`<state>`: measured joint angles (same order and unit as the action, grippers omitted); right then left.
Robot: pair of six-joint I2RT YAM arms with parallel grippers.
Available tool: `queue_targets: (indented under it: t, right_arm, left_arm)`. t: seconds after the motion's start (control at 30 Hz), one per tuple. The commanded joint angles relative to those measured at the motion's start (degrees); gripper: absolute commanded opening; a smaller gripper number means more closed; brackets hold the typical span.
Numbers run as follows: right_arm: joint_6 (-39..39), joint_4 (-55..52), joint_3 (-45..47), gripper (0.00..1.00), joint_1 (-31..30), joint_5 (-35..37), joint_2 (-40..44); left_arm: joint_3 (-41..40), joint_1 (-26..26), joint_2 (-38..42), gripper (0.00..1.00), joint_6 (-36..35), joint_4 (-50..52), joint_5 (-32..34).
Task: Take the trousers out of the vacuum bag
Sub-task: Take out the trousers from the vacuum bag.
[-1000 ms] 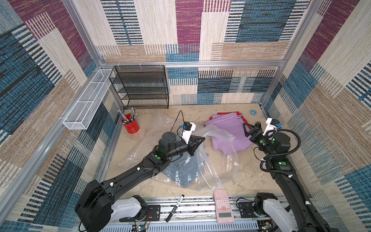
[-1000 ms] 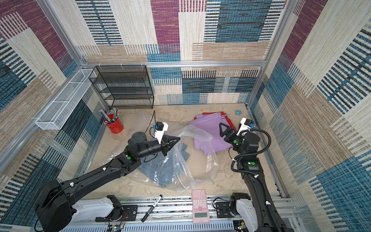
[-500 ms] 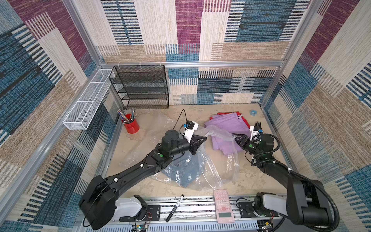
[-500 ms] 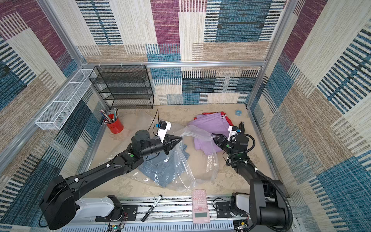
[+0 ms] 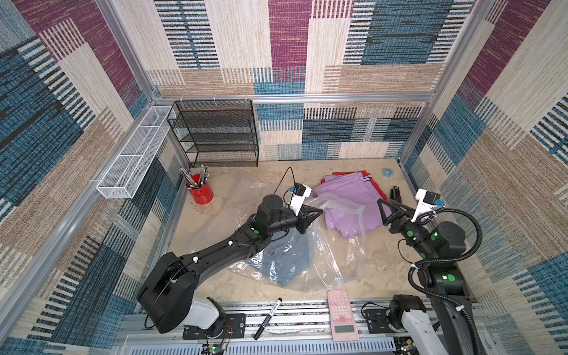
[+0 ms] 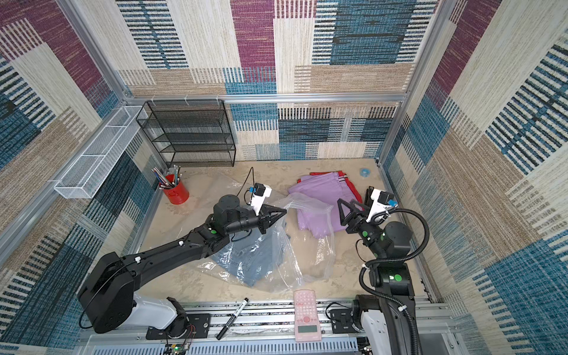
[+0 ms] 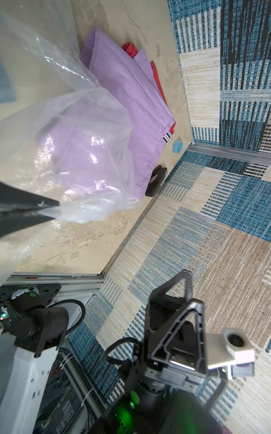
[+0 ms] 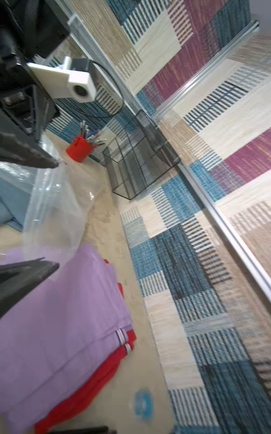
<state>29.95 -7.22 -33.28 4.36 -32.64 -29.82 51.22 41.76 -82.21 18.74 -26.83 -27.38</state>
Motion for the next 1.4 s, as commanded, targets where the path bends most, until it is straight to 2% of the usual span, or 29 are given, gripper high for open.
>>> queue_targets:
  t: [0.0, 0.07, 0.23, 0.37, 0.5, 0.67, 0.8, 0.93, 1.07, 1.37]
  right_arm:
    - [7.73, 0.03, 4.51, 0.62, -0.18, -16.93, 1.41]
    - [11.64, 2.56, 8.04, 0.62, -0.23, -21.5, 3.82]
    - [14.9, 0.35, 13.22, 0.64, -0.44, -28.2, 5.59]
    - [20.19, 5.32, 19.41, 0.65, -2.71, -29.25, 5.99]
    - [19.87, 7.49, 20.45, 0.66, -9.81, -23.49, 1.51]
    - [19.09, 11.46, 19.66, 0.68, -18.01, -18.03, -10.68]
    - [20.28, 15.13, 19.85, 0.71, -20.07, -15.28, -17.34]
    - [24.5, 20.44, 22.12, 0.76, -21.51, -13.41, -20.78]
    - [28.1, 26.21, 23.17, 0.78, -24.54, -10.51, -23.84]
    - [30.58, 35.9, 20.18, 0.83, -30.07, -7.86, -37.49]
  left_arm:
    - [0.7, -0.05, 0.66, 0.0, -0.37, -0.86, -0.28]
    - [0.7, -0.01, 1.25, 0.0, -1.2, -0.02, 0.4]
    - [0.8, -0.01, 1.84, 0.0, -1.65, 0.14, 0.55]
    - [1.16, 0.07, 1.88, 0.0, -1.7, 0.37, -0.53]
    - [1.07, 0.25, 1.88, 0.0, -1.75, 0.45, -1.14]
    - [0.99, 0.95, 1.66, 0.0, -3.02, 1.07, -2.15]
    - [0.66, 1.57, 1.79, 0.0, -3.27, 1.08, -2.67]
    - [0.55, 2.64, 1.29, 0.0, -3.27, 0.77, -2.95]
    - [0.38, 3.48, 0.4, 0.0, -2.77, -0.61, -3.12]
    - [-0.07, 4.54, 0.16, 0.0, -2.56, -1.75, -3.12]
